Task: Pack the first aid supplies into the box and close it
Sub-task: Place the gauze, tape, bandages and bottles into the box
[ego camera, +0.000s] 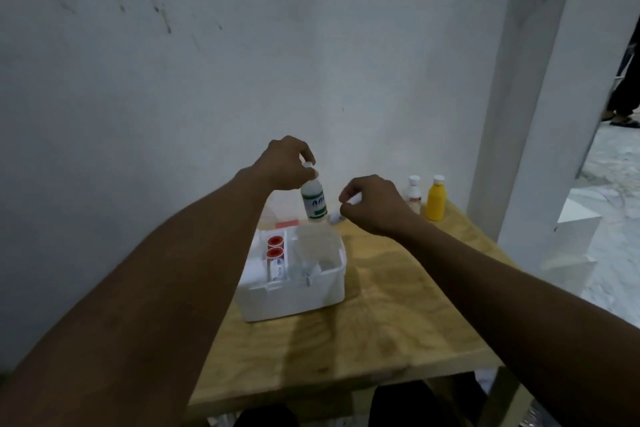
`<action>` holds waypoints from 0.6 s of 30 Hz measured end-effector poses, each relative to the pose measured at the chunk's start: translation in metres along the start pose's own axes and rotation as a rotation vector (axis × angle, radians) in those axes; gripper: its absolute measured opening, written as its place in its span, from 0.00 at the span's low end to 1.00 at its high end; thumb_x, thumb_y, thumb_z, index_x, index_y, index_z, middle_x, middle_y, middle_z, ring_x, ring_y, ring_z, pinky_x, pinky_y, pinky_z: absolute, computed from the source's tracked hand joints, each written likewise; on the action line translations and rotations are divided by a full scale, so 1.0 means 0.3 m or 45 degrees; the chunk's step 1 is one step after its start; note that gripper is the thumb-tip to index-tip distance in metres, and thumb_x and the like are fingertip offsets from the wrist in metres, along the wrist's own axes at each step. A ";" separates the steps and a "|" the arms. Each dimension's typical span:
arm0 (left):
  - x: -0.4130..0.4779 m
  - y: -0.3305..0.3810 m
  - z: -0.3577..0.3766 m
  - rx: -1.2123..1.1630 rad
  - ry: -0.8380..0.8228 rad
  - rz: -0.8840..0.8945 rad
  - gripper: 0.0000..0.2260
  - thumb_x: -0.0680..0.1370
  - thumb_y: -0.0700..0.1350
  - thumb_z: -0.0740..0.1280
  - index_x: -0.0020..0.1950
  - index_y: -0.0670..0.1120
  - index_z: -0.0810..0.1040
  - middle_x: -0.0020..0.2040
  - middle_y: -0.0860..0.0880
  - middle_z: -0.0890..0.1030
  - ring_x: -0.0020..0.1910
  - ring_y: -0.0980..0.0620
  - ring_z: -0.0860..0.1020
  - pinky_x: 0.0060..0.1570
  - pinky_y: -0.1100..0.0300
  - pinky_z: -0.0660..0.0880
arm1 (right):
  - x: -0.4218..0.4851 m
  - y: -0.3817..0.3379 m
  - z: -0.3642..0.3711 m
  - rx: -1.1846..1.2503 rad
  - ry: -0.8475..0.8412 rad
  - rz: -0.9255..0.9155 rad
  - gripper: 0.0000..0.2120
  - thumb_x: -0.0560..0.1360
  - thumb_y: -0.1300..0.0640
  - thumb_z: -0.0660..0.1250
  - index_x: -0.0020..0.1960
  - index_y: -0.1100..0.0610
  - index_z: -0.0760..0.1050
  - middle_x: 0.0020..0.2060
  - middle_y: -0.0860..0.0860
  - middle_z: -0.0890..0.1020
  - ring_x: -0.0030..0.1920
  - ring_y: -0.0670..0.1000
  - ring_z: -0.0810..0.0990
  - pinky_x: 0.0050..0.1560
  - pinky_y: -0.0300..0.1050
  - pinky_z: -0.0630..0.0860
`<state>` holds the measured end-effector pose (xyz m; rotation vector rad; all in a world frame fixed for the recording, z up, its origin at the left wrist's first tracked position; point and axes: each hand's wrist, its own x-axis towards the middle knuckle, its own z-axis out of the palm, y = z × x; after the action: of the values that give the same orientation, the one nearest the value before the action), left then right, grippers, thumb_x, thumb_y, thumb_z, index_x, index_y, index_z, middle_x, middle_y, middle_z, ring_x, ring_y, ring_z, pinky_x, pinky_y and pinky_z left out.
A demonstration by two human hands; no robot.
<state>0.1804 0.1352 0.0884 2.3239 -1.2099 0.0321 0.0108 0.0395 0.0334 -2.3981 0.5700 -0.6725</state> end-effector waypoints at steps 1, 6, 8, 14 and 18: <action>-0.016 -0.016 -0.013 -0.010 -0.029 -0.014 0.11 0.74 0.46 0.76 0.54 0.44 0.81 0.54 0.44 0.78 0.41 0.49 0.82 0.30 0.65 0.78 | -0.006 -0.025 0.015 -0.040 -0.036 -0.027 0.11 0.71 0.57 0.73 0.52 0.56 0.80 0.51 0.52 0.81 0.49 0.49 0.77 0.46 0.41 0.72; -0.075 -0.069 -0.007 -0.029 -0.165 -0.073 0.12 0.74 0.45 0.77 0.54 0.44 0.81 0.51 0.43 0.81 0.37 0.49 0.84 0.30 0.66 0.76 | -0.046 -0.076 0.099 -0.230 -0.229 -0.078 0.18 0.71 0.59 0.73 0.59 0.55 0.76 0.55 0.54 0.80 0.49 0.51 0.75 0.45 0.42 0.72; -0.090 -0.079 0.016 -0.042 -0.226 -0.086 0.12 0.73 0.44 0.77 0.54 0.44 0.82 0.49 0.43 0.82 0.37 0.49 0.85 0.30 0.66 0.77 | -0.059 -0.069 0.124 -0.304 -0.312 -0.079 0.19 0.71 0.59 0.73 0.61 0.55 0.75 0.57 0.54 0.79 0.48 0.51 0.74 0.44 0.42 0.71; -0.125 -0.111 0.110 0.004 -0.433 -0.152 0.11 0.72 0.43 0.78 0.52 0.44 0.82 0.48 0.43 0.85 0.38 0.50 0.87 0.37 0.61 0.83 | -0.084 -0.043 0.166 -0.355 -0.477 -0.093 0.20 0.73 0.59 0.70 0.64 0.55 0.74 0.61 0.56 0.78 0.56 0.56 0.77 0.46 0.43 0.71; -0.145 -0.136 0.152 0.034 -0.547 -0.163 0.12 0.71 0.44 0.79 0.52 0.44 0.84 0.45 0.44 0.86 0.39 0.50 0.87 0.43 0.56 0.85 | -0.079 -0.024 0.174 -0.336 -0.495 -0.107 0.20 0.73 0.57 0.70 0.64 0.55 0.75 0.61 0.55 0.78 0.57 0.55 0.77 0.47 0.43 0.70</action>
<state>0.1762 0.1666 0.0204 2.5048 -1.2532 -0.5228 0.0240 0.0790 -0.0067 -2.7150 0.4133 -0.1566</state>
